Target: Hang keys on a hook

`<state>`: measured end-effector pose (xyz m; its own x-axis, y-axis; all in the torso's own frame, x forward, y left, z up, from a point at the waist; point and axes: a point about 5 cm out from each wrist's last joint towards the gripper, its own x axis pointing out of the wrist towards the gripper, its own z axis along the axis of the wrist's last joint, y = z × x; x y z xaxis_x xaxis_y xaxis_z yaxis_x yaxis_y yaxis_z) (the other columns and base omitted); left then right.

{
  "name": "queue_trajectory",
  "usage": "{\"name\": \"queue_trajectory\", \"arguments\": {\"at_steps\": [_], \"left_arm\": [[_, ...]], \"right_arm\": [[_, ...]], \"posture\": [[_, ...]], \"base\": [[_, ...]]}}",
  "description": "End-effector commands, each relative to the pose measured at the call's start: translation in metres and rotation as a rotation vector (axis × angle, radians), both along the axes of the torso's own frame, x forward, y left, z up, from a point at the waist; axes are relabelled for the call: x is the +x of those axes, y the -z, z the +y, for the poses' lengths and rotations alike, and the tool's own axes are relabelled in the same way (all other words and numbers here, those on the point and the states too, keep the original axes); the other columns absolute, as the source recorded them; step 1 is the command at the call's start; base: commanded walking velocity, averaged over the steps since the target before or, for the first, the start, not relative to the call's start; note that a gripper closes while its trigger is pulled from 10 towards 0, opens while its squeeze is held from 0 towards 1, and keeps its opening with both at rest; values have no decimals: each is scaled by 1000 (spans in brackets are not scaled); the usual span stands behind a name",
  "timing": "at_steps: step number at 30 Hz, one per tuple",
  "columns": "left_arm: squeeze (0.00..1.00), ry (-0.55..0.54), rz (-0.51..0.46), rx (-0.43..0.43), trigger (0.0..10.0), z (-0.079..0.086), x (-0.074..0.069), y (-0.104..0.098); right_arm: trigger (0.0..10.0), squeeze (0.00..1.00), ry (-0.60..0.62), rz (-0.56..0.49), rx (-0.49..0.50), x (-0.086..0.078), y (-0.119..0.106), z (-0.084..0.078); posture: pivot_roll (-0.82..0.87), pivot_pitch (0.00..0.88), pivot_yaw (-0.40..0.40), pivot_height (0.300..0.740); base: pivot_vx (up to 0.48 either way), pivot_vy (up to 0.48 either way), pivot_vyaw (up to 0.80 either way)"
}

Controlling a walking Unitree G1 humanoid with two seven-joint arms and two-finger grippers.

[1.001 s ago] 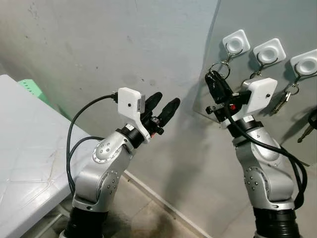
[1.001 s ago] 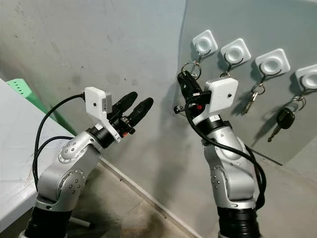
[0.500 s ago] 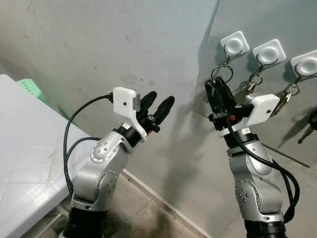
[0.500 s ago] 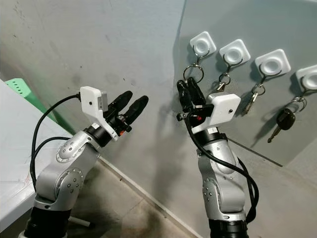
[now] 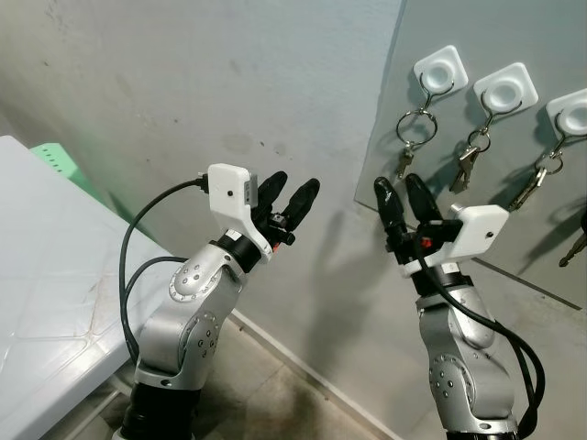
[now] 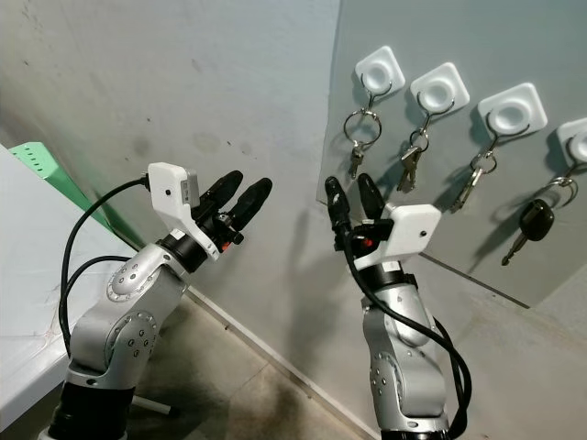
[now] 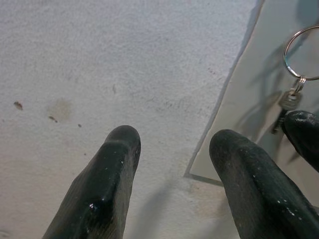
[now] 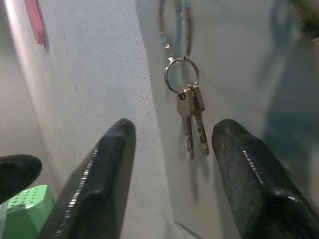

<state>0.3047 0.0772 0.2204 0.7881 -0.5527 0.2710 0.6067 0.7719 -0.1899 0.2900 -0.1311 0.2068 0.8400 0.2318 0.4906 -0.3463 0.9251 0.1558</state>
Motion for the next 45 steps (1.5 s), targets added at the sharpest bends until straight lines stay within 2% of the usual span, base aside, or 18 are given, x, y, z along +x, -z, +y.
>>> {"name": "queue_trajectory", "arguments": {"at_steps": [1,6,7,9,13,17,18,19,22,24,25,29,32,36,39,40,45], "left_arm": [[0,-9,3,3,10000,1,-1,2],[0,-21,13,7,10000,2,-2,6],[0,-43,35,20,10000,5,-2,15],[0,-56,42,25,10000,6,-2,19],[0,-108,99,43,10000,12,-1,44],[0,-122,133,47,10000,14,0,55],[0,-126,143,53,10000,15,0,59],[0,-137,162,66,10000,16,0,69],[0,-147,173,77,10000,18,-1,78],[0,-161,200,79,10000,20,-1,89],[0,-171,225,100,10000,21,-2,101],[0,-194,293,115,10000,24,-4,122],[0,-199,305,125,10000,25,-4,128],[0,-231,403,195,10000,31,-12,170],[0,-214,474,204,10000,31,-19,190],[0,-214,474,204,10000,31,-19,190],[0,-194,643,294,10000,28,-39,233]], "right_arm": [[10000,1000,-4,-32,2,-1,-7,1],[10000,1000,-9,-5,-6,-2,2,1],[10000,1000,-11,33,-15,-5,15,0],[10000,1000,-8,49,-21,-6,20,-1],[10000,1000,9,130,-53,-11,46,-6],[10000,1000,11,165,-60,-12,57,-9],[10000,1000,13,180,-63,-13,62,-10],[10000,1000,13,225,-84,-15,77,-12],[10000,1000,13,250,-111,-17,86,-13],[10000,1000,12,289,-134,-19,99,-15],[10000,1000,4,332,-149,-22,112,-18],[10000,1000,-3,414,-186,-26,134,-22],[10000,1000,-2,438,-195,-27,140,-23],[10000,1000,12,578,-235,-35,177,-32],[10000,1000,28,656,-258,-40,194,-37],[10000,1000,28,656,-258,-40,194,-37],[10000,1000,63,843,-286,-57,230,-46]], "posture": [[33,102,25,740],[42,96,18,740],[43,95,17,740],[43,95,17,740],[39,91,14,740],[31,83,17,740],[31,83,17,740],[31,83,17,740],[27,81,17,740],[27,81,17,740],[25,82,16,740],[24,83,13,740],[26,83,13,740],[30,77,10,740],[29,75,11,740],[29,75,11,740],[29,68,8,740]], "base": [[0,0,0],[0,0,0],[0,0,0],[0,0,0],[0,0,0],[0,0,0],[0,0,0],[0,0,0],[0,0,0],[0,0,0],[0,0,0],[0,0,0],[0,0,0],[0,0,0],[0,0,0],[0,0,0],[0,0,0]]}}
